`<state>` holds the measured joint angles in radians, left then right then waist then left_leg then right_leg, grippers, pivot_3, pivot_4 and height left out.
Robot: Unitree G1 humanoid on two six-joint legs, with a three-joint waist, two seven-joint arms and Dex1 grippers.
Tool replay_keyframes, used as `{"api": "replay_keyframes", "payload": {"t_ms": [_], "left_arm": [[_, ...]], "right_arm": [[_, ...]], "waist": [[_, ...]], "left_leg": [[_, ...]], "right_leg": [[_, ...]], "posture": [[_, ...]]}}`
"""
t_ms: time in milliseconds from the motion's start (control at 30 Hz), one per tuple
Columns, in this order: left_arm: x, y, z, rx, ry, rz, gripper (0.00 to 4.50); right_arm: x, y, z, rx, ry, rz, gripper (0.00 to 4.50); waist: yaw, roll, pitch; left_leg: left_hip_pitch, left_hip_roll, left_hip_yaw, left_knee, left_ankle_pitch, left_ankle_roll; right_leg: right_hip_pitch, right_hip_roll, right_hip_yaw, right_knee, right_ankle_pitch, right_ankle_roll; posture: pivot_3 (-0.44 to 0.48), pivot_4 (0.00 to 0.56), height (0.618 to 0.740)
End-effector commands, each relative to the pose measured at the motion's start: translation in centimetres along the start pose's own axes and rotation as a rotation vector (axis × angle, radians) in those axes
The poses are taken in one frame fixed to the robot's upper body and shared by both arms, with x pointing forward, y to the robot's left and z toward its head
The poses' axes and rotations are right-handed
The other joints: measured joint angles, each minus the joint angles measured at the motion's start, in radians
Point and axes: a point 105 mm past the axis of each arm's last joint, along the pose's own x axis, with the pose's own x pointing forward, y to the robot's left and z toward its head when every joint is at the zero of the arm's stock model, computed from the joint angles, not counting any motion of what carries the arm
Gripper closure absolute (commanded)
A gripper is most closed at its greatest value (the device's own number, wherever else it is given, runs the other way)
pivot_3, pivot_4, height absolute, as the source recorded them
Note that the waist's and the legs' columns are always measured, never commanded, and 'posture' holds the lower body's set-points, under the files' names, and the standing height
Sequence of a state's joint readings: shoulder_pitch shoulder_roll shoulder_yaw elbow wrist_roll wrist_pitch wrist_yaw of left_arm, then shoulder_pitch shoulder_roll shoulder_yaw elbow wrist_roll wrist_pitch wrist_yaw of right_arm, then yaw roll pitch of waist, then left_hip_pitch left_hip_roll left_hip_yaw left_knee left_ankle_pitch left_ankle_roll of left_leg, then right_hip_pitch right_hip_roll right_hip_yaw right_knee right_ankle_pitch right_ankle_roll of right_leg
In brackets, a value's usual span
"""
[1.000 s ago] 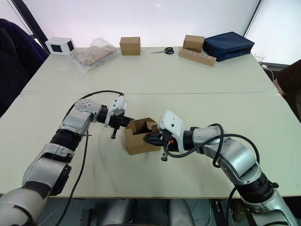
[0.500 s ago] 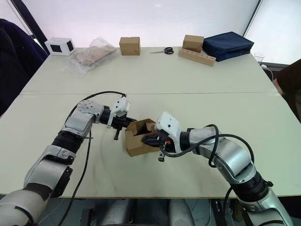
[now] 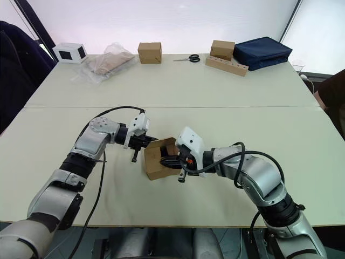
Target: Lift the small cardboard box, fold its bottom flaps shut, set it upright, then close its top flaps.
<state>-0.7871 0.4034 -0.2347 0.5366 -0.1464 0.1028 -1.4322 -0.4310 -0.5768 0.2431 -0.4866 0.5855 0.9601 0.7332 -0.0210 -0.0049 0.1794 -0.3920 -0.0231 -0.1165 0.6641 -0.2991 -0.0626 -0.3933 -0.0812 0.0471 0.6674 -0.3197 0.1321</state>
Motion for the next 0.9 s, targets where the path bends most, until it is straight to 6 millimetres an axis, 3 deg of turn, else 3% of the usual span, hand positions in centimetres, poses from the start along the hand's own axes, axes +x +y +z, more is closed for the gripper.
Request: {"api": "replay_keyframes", "payload": {"t_ms": [33, 367, 700, 900], "left_arm": [[0.0, 0.1, 0.8, 0.045, -0.011, 0.007, 4.45], [-3.1, 2.3, 2.0, 0.021, -0.068, 0.198, 4.45], [-4.3, 1.4, 1.8, -0.020, -0.068, 0.216, 4.45], [-7.3, 0.4, 2.8, -0.045, -0.069, 0.281, 4.45]], "right_arm": [[-0.1, -0.2, -0.3, 0.030, 0.007, -0.011, 4.50], [-0.2, -0.4, -0.1, 0.061, -0.022, -0.020, 4.50], [-0.1, -0.4, 0.0, 0.073, -0.038, -0.014, 4.50], [-0.1, -0.4, 0.0, 0.082, -0.047, -0.023, 4.50]], "waist": [[0.000, 0.000, 0.000], [0.000, 0.000, 0.000], [-0.001, 0.000, 0.000], [-0.011, 0.000, 0.000]], "left_leg": [[0.000, 0.000, 0.000, 0.000, 0.000, 0.000], [0.000, 0.000, 0.000, 0.000, 0.000, 0.000], [0.000, 0.000, 0.000, 0.000, 0.000, 0.000], [0.000, 0.000, 0.000, 0.000, 0.000, 0.000]], "right_leg": [[0.000, 0.000, 0.000, 0.000, 0.000, 0.000], [0.000, 0.000, 0.000, 0.000, 0.000, 0.000], [0.000, 0.000, 0.000, 0.001, 0.000, 0.000], [0.000, 0.000, 0.000, 0.001, 0.000, 0.000]], "posture": [[0.000, 0.150, 0.740], [0.000, 0.150, 0.740], [0.000, 0.150, 0.740], [0.000, 0.150, 0.740]]}}
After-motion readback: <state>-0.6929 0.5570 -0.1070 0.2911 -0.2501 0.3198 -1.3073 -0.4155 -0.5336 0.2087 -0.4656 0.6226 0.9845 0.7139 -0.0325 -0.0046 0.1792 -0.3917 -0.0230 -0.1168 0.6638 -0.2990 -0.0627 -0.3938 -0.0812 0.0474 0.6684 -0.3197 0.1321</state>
